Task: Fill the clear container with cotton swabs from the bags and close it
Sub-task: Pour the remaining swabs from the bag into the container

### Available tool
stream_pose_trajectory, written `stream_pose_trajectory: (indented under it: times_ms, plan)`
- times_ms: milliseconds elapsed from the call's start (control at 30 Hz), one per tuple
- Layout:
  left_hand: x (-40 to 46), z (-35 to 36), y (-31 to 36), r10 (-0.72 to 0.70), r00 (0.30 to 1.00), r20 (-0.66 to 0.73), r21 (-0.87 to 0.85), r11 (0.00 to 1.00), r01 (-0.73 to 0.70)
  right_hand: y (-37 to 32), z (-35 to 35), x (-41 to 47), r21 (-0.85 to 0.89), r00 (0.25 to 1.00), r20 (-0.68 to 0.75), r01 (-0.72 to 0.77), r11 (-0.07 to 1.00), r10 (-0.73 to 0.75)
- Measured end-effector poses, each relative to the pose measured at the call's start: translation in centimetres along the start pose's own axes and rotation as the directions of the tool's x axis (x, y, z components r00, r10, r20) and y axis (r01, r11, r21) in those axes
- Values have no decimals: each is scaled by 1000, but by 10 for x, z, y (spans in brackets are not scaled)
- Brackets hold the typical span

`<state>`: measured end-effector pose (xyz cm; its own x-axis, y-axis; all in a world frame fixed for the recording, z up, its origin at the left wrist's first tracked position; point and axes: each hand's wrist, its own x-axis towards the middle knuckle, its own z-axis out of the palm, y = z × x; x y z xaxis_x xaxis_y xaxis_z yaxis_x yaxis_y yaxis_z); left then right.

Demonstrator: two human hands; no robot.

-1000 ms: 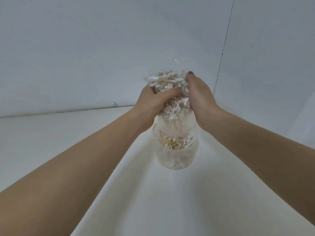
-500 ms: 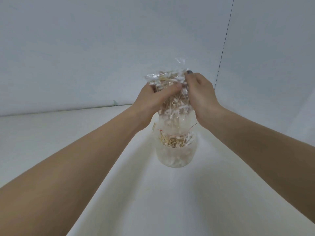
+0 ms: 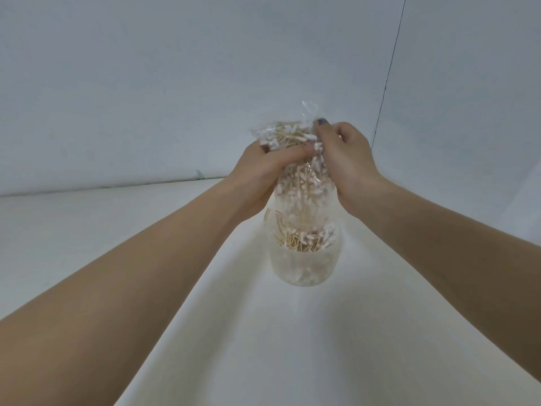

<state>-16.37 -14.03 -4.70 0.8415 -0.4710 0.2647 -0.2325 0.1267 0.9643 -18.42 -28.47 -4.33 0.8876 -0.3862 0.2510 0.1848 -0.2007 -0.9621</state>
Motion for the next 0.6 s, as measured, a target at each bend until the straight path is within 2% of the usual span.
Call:
stream_pose_trajectory:
  times_ms: [100, 167, 233, 333, 433, 500, 533, 600]
  plan:
    - [0, 0, 0, -50, 998, 40, 13, 999, 50, -5, 6, -3, 8, 982, 145, -126, 992, 124]
    - [3, -3, -5, -13, 1000, -13, 34, 999, 14, -7, 7, -6, 39, 979, 158, -137, 990, 129]
    - [4, -4, -7, 4, 996, -90, 26, 1000, -2, -8, 8, -6, 47, 991, 113, -79, 996, 74]
    - [2, -3, -6, -12, 993, -117, 38, 999, 17, -4, 8, -2, 28, 997, 67, -39, 999, 37]
    - [5, -4, 0, -98, 993, -67, 94, 990, 105, -8, 10, -4, 41, 1000, -4, 4, 999, -4]
    - [3, -6, 0, -189, 981, -35, 106, 976, 192, -8, 10, -6, 37, 1000, -16, -22, 999, 22]
    - [3, -7, 0, -190, 981, -44, 87, 977, 194, -8, 10, -6, 39, 1000, -27, -14, 999, 15]
    - [0, -6, 1, -95, 992, -87, 60, 993, 100, -8, 11, -6, 21, 998, -58, 25, 999, -24]
